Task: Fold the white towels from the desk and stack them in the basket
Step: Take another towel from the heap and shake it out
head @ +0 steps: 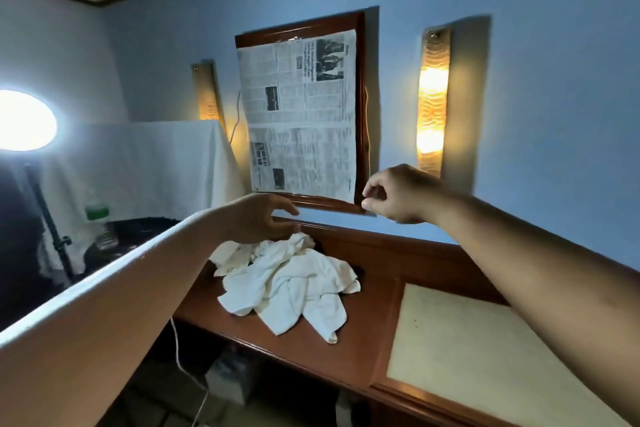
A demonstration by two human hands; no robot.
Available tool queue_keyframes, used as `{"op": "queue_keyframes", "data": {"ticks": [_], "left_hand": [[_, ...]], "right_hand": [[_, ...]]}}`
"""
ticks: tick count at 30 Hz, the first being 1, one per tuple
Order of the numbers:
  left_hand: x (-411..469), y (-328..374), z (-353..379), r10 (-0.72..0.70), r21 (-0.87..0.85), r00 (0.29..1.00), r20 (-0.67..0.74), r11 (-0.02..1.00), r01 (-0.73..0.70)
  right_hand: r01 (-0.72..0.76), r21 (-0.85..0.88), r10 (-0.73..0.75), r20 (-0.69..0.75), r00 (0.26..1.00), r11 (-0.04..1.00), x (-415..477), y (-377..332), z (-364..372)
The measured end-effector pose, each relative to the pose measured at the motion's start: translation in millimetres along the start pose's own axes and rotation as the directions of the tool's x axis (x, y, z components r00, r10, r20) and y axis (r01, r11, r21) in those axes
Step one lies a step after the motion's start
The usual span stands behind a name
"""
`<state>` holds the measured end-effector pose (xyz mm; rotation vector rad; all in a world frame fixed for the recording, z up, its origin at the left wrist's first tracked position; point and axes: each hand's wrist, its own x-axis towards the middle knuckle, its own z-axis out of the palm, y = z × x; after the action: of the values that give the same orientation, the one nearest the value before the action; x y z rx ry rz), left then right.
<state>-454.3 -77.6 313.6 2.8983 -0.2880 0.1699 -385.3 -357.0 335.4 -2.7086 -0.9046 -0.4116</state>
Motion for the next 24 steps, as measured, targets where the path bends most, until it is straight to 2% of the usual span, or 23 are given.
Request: {"op": "queue_keyframes", "data": {"ticks": [4,7,13,17,21,24], "left_hand": [[-1.4,-55.5,30.3,-0.076,-0.074,0.997,0.005,0.994,0.076],[10.2,-87.5,55.9,-0.136,-0.148,0.991,0.006,0.980,0.135],[78.2,-162.3,128.2,-0.252,-0.294,0.968,0.022,0.923,0.247],[128.4,-200.1,173.3,-0.368,-0.413,0.929,0.040,0.840,0.350],[167.9,-242.0,193.2,-0.428,-0.387,0.895,0.127,0.809,0.442],[189.7,-268.1,201.3,-0.478,-0.405,0.876,0.071,0.789,0.463]], "right_hand": [[0.022,0.082,-0.028,0.071,0.997,0.996,35.7,-27.0,66.0],[0.024,0.083,-0.034,0.127,0.991,0.996,64.1,-30.0,108.1],[0.007,0.187,-0.041,0.179,0.983,0.982,144.6,-0.5,187.2],[-0.040,0.318,-0.030,0.214,0.976,0.947,209.6,31.9,238.6],[-0.136,0.429,0.003,0.296,0.955,0.893,262.8,57.2,295.0],[-0.162,0.497,-0.005,0.318,0.948,0.852,293.4,70.1,328.7]]}}
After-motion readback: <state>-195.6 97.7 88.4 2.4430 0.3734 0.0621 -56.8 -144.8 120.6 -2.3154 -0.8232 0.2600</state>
